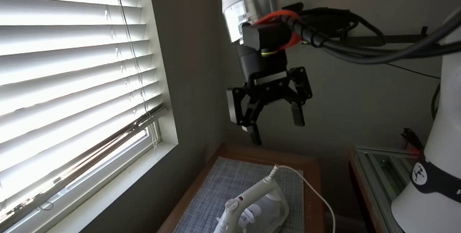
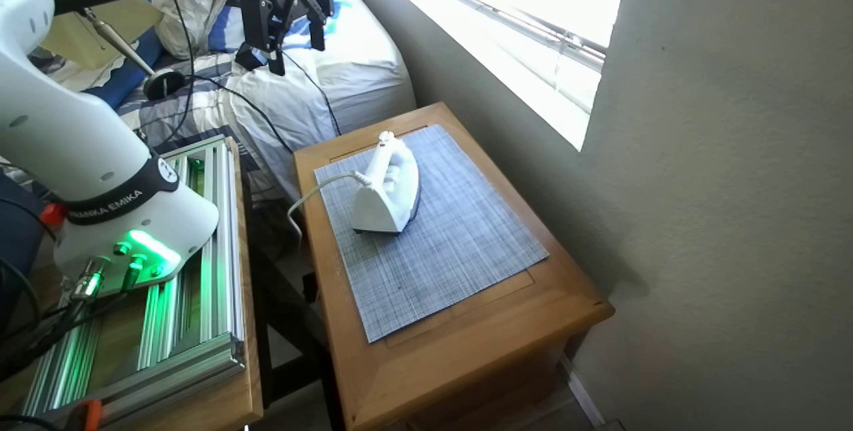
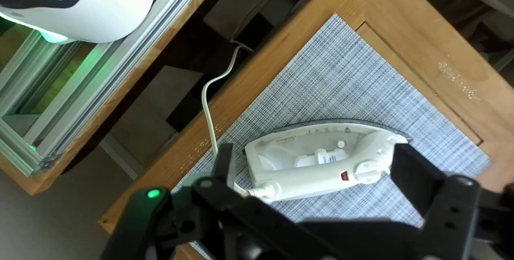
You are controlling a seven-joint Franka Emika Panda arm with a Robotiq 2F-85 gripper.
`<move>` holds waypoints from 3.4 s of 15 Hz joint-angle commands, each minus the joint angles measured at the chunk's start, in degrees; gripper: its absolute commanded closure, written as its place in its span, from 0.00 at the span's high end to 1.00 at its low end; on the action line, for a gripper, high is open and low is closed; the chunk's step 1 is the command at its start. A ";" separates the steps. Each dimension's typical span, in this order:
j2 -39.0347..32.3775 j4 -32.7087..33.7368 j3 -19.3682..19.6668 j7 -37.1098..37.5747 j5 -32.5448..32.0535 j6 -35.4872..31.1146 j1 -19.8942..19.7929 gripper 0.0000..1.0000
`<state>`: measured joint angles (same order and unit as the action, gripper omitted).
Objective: Turn the iron to the right and then press on the button of the iron
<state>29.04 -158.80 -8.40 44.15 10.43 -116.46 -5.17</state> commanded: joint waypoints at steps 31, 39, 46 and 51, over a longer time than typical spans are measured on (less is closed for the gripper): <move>-29.24 0.06 4.59 21.17 6.81 -36.52 2.85 1.00; -35.64 0.12 5.25 17.74 16.21 -40.07 3.59 1.00; -37.88 0.16 4.68 14.72 23.39 -42.29 3.30 1.00; -38.74 0.11 3.01 10.72 29.40 -44.23 1.89 1.00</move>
<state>-8.59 -158.69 -4.12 58.42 34.98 -157.96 -2.73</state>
